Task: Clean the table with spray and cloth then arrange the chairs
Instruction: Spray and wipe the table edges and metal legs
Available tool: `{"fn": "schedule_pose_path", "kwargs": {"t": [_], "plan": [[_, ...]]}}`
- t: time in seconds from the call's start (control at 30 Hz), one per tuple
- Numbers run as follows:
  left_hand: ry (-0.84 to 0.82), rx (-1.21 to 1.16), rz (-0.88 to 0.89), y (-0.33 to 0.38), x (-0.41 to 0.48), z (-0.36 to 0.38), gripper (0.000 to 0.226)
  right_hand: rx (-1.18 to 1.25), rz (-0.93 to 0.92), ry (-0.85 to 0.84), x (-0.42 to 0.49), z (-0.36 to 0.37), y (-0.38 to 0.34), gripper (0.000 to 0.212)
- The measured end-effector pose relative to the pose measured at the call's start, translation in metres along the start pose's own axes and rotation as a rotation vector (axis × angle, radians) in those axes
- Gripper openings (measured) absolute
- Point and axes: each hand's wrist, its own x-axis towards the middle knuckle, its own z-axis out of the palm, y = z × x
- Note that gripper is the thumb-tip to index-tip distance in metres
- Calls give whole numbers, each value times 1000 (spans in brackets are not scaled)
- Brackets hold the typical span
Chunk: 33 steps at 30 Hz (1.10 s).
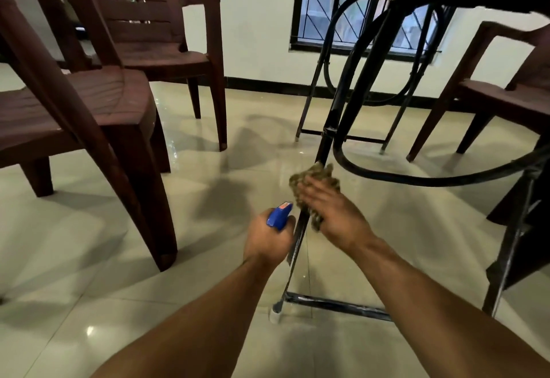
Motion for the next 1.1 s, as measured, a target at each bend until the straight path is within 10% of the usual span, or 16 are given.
{"fn": "schedule_pose_path", "kwargs": {"t": [0.17, 0.3, 0.43, 0.73, 1.1], "plan": [[13, 48, 6, -10, 0, -4, 18, 23, -184, -233, -16, 19, -21, 54], [13, 45, -19, -13, 2, -1, 21, -127, -68, 67, -13, 4, -14, 58], [-41, 78, 6, -13, -7, 1, 25, -139, -235, -312, -39, 24, -26, 24], [-175, 294, -105, -69, -35, -7, 21, -230, -147, 104, -6, 23, 5, 82], [-148, 353, -117, -98, -43, -32, 15, -16, -295, -379, -84, 104, -15, 46]]}}
